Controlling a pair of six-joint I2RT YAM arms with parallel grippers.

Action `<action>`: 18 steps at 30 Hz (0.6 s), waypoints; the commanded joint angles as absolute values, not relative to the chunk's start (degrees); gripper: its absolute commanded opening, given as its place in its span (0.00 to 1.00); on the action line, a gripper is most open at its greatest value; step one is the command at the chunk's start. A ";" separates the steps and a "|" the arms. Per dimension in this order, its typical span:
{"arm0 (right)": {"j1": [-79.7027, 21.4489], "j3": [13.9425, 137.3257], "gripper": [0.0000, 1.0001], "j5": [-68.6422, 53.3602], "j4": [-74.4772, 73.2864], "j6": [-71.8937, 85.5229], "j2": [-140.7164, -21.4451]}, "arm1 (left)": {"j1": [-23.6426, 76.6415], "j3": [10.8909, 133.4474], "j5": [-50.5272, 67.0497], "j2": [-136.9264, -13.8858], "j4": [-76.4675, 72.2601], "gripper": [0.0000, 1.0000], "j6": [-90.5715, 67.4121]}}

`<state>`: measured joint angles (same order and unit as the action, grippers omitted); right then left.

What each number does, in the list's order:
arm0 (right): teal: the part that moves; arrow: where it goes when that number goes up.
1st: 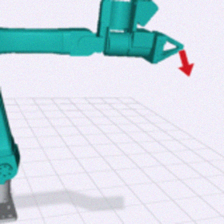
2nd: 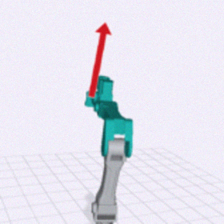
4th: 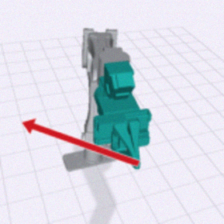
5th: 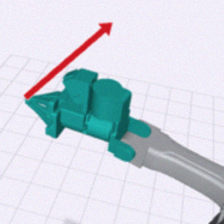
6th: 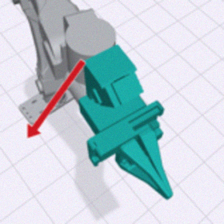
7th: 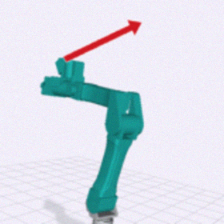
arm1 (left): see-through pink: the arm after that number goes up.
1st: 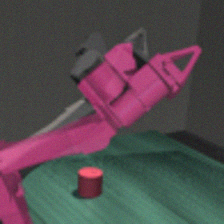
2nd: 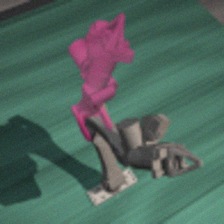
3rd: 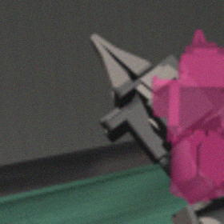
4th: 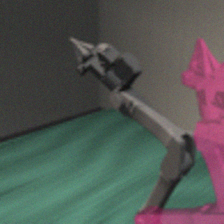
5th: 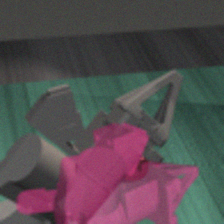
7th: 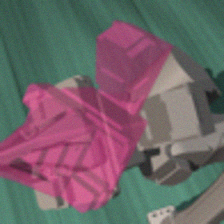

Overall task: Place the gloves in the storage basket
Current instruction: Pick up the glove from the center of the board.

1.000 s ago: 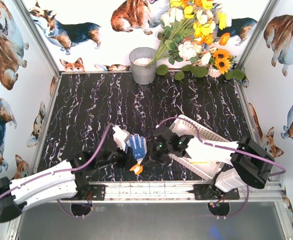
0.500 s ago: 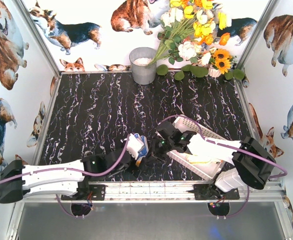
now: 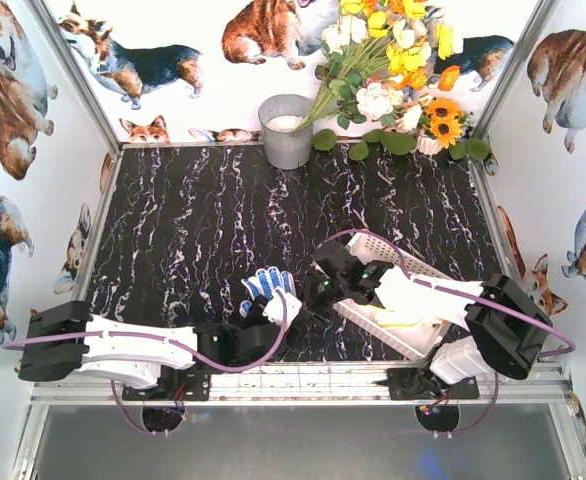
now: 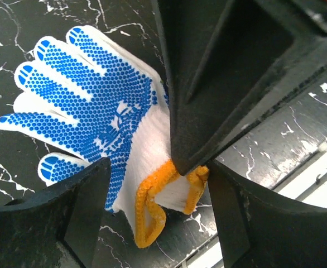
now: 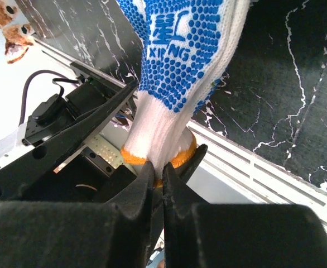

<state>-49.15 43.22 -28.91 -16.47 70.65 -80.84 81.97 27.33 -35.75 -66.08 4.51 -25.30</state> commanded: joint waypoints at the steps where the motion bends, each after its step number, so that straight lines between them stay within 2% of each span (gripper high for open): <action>1: -48.85 46.08 0.00 -29.72 -14.37 71.28 -79.26 | 82.76 30.00 -41.99 -67.92 2.79 0.63 -28.11; 6: -48.74 45.85 0.00 -29.29 -14.08 71.56 -79.14 | 83.48 32.27 -44.02 -71.93 2.70 0.62 -28.95; 12: -48.45 45.36 0.00 -28.89 -14.06 71.92 -78.44 | 84.80 33.36 -44.60 -74.26 6.44 0.46 -30.40; 18: -47.52 44.79 0.00 -28.64 -14.50 71.81 -77.58 | 87.39 32.13 -44.83 -72.16 11.27 0.38 -31.75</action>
<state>-48.34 43.51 -28.82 -16.43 71.72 -80.05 85.73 32.03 -43.75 -73.76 7.46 -29.89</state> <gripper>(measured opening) 0.057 0.394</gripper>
